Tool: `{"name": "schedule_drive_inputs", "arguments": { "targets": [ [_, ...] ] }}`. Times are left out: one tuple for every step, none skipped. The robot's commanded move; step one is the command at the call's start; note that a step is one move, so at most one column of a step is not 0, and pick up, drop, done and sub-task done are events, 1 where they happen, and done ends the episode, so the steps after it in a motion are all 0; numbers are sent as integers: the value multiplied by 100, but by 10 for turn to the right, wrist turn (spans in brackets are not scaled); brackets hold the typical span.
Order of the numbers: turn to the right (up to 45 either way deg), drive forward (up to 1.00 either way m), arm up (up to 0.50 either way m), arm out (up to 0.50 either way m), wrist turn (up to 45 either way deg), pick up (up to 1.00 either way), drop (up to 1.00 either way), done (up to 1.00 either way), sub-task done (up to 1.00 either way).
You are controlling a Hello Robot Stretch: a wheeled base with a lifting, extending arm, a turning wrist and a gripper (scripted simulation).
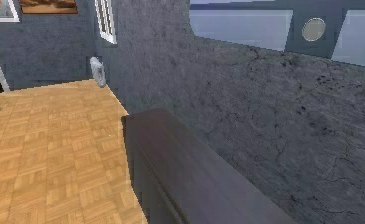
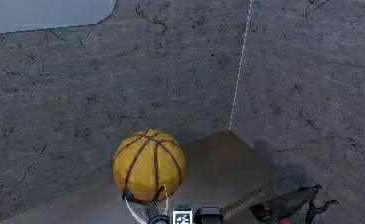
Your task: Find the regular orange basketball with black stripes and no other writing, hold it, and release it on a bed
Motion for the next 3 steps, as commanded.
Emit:
{"name": "schedule_drive_inputs", "arguments": {
  "targets": [
    [-450, 0, 0, 0, 0, 0, 0, 0, 0],
    [-240, 0, 0, 0, 0, 0, 0, 0, 0],
    [0, 30, 0, 0, 0, 0, 0, 0, 0]
  ]
}}
